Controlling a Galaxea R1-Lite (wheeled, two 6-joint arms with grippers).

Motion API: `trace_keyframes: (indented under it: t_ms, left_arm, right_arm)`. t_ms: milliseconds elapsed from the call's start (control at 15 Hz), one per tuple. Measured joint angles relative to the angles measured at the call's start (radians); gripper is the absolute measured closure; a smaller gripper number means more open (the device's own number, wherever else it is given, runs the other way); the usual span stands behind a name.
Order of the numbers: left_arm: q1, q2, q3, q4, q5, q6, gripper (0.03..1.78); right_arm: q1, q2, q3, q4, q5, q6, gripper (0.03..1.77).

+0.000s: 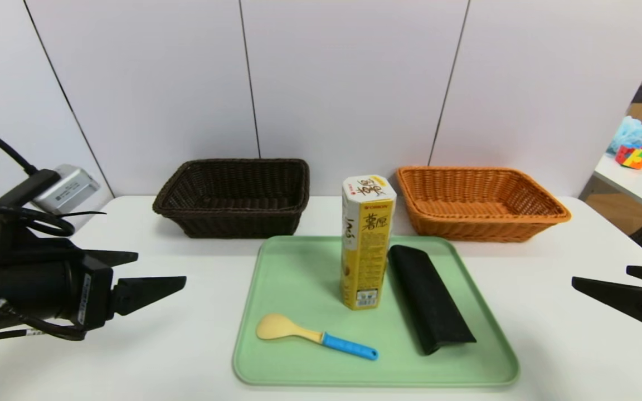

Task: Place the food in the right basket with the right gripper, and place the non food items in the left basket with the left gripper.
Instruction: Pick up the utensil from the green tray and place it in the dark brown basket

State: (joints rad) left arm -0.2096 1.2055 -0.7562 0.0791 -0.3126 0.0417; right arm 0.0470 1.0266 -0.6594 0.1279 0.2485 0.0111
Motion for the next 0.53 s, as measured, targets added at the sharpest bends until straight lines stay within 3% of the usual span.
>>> trace_keyframes:
  t_ms: [533]
  left_arm:
    - [-0.27,0.226,-0.193,-0.004,-0.003,0.049,0.12]
  right_arm:
    - [0.05,0.073,-0.003,-0.001,0.024,-0.002,0.1]
